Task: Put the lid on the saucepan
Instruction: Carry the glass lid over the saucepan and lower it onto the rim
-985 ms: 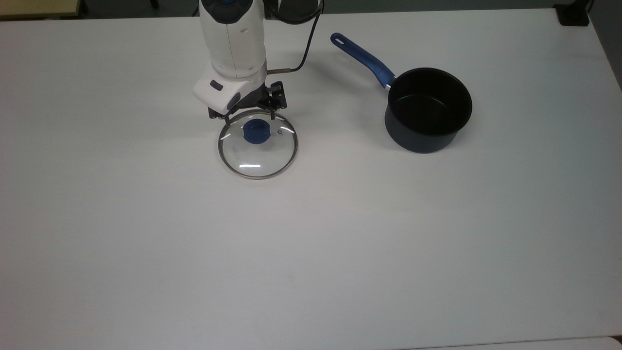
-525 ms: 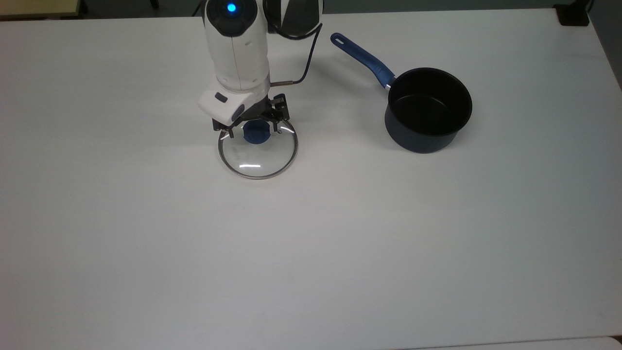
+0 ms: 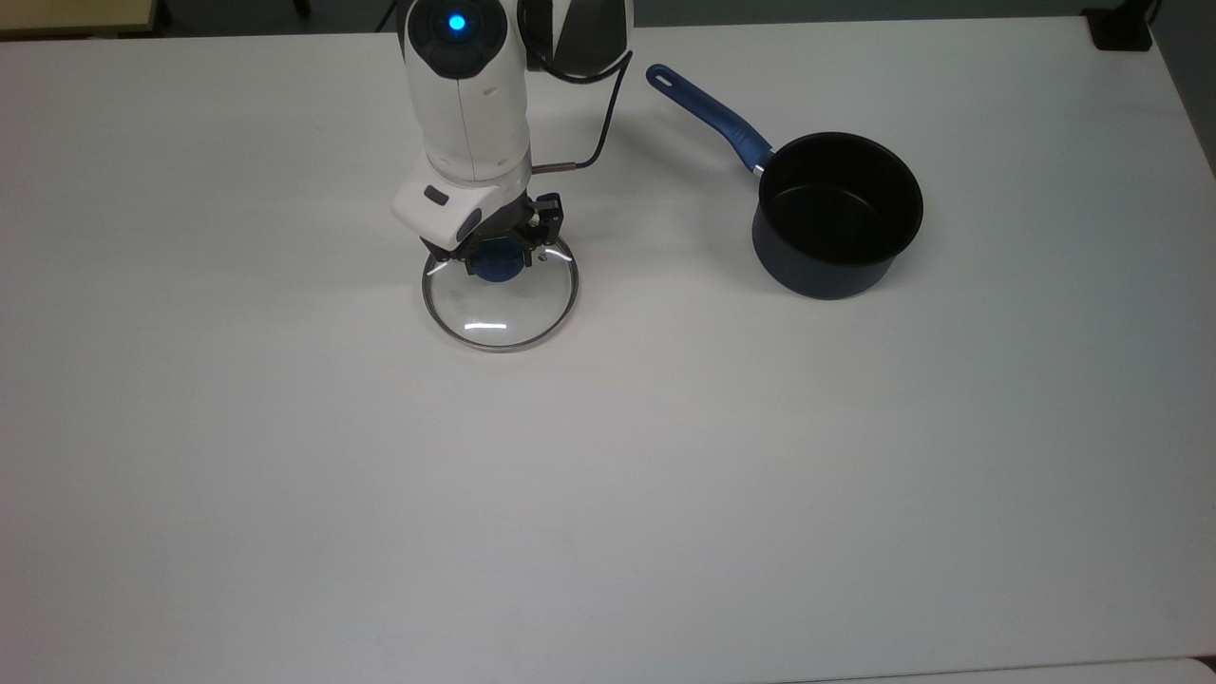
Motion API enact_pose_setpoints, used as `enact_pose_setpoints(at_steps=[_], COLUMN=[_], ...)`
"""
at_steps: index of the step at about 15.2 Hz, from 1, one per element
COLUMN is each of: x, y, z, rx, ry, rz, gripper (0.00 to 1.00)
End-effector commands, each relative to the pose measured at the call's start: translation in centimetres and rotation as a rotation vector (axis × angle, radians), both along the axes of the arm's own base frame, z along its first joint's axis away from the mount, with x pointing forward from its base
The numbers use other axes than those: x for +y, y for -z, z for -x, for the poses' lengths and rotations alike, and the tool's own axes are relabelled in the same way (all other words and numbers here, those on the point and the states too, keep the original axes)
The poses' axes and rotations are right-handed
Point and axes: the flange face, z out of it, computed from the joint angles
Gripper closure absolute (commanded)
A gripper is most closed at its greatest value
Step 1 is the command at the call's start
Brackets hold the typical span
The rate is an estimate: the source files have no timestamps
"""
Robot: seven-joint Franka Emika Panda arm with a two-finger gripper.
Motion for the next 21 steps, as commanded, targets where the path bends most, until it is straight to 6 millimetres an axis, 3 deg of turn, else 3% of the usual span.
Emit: enact_pose_setpoints(at_steps=[1,4,7,10,13,18,21], x=[2.6,8.8,16.8,24.0,29.5,35.2,36.5], y=[-5.9,-9.8,-12.6,-12.9,-12.2,-11.2,-9.5], z=[-0.8,-1.1,0.4,2.8,5.2,7.7,7.9], rx=[-0.022,-0.018,-0.01,-0.013,-0.012,-0.036,-0.032], ry=[0.018,-0.003,-0.058,-0.089,-0.115,-0.116,-0.115], rz=[-0.017,-0.019,-0.015,-0.014,-0.013,-0.018,-0.008], gripper=[0.54,0.54,0.54,0.54,0.53,0.53,0.53])
